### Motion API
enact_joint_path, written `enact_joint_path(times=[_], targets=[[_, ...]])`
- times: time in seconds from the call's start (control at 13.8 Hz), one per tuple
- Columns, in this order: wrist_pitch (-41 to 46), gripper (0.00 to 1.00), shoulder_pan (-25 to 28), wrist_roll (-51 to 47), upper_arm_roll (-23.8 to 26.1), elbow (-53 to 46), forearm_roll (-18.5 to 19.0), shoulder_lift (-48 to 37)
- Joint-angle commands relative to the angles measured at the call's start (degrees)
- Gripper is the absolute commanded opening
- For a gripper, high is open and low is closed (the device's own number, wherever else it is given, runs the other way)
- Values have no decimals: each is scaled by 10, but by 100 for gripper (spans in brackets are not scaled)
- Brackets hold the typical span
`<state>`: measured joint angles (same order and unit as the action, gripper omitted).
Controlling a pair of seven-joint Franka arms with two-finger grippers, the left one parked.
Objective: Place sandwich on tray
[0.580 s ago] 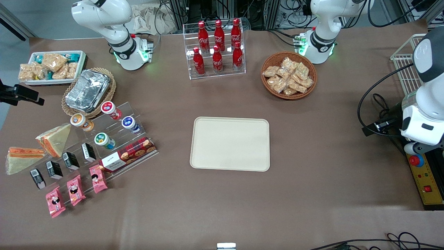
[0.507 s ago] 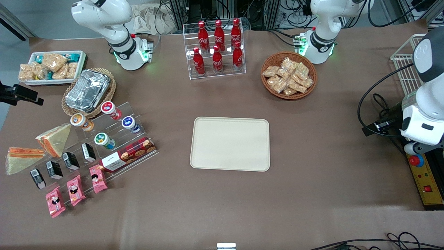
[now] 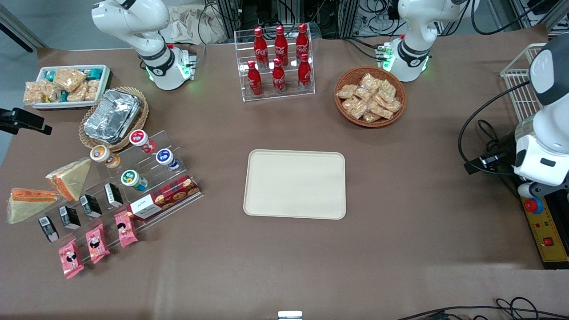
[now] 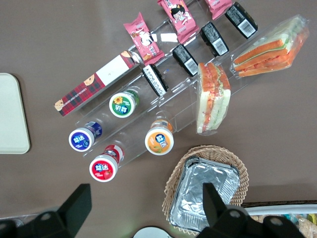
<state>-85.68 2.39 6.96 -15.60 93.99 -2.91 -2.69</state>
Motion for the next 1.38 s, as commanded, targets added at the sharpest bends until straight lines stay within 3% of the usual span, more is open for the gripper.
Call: enact_joint_path(times=[0.0,0.8,1.3], targets=[[-13,100,-1,-17,0,-7,-1,4],[-18,100,-2,-182,-2,-9,26,-2],[-19,99,-20,-377,-16,-35,34,12]])
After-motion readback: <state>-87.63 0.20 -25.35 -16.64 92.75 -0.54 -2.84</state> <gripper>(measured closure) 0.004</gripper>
